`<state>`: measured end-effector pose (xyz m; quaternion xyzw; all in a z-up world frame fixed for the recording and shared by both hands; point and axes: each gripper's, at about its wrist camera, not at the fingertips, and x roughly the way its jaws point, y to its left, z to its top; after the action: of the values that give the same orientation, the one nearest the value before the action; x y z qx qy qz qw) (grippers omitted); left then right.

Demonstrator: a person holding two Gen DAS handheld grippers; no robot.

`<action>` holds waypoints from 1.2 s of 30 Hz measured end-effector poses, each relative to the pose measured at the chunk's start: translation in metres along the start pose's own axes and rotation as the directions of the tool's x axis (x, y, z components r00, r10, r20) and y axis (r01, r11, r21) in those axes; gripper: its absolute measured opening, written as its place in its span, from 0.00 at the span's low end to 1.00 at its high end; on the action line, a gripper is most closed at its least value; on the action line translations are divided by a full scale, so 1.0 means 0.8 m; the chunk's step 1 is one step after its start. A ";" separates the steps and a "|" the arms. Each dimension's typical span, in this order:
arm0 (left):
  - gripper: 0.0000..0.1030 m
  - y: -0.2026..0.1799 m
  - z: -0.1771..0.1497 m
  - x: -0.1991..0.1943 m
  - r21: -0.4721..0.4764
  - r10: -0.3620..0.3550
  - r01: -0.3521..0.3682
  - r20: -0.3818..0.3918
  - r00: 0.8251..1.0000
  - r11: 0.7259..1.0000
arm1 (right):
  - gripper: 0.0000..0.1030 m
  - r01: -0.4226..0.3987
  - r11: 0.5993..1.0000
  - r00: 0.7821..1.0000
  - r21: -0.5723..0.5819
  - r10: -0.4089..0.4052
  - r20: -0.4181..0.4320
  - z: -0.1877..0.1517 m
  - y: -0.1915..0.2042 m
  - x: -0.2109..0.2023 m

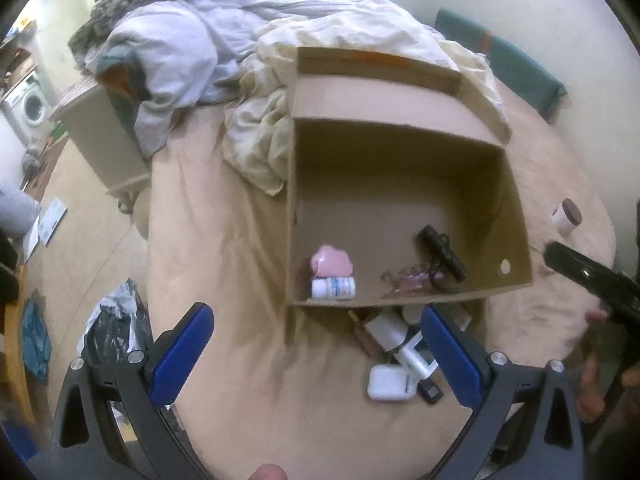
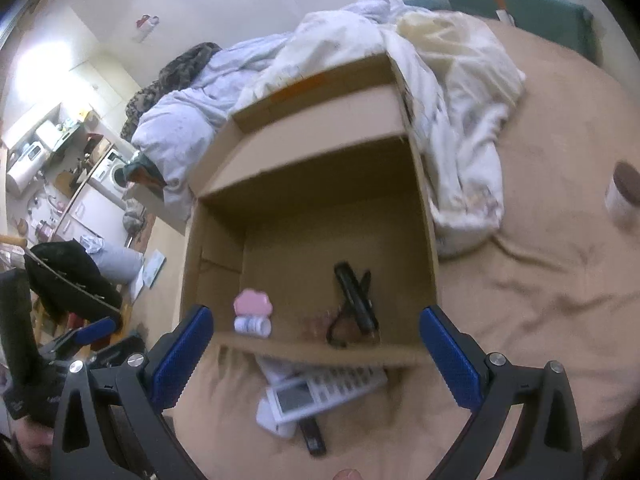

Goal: Organize rigid objects
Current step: 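Lower the right tool toward the white cordless phone beside the box, then close the right tool on the white cordless phone and lift it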

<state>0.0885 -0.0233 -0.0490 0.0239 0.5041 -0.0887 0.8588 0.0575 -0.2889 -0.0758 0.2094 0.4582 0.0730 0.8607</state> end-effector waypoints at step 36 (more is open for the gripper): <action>1.00 0.014 0.001 0.017 -0.090 -0.009 0.003 -0.069 0.998 0.996 | 0.24 -0.090 0.738 0.983 0.668 0.175 -0.060 -0.143 -0.061 0.116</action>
<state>0.0974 -0.0137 -0.0608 -0.0131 0.5370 -0.0678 0.8407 0.0132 -0.2701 -0.2233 0.5284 0.4883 -0.0209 0.6942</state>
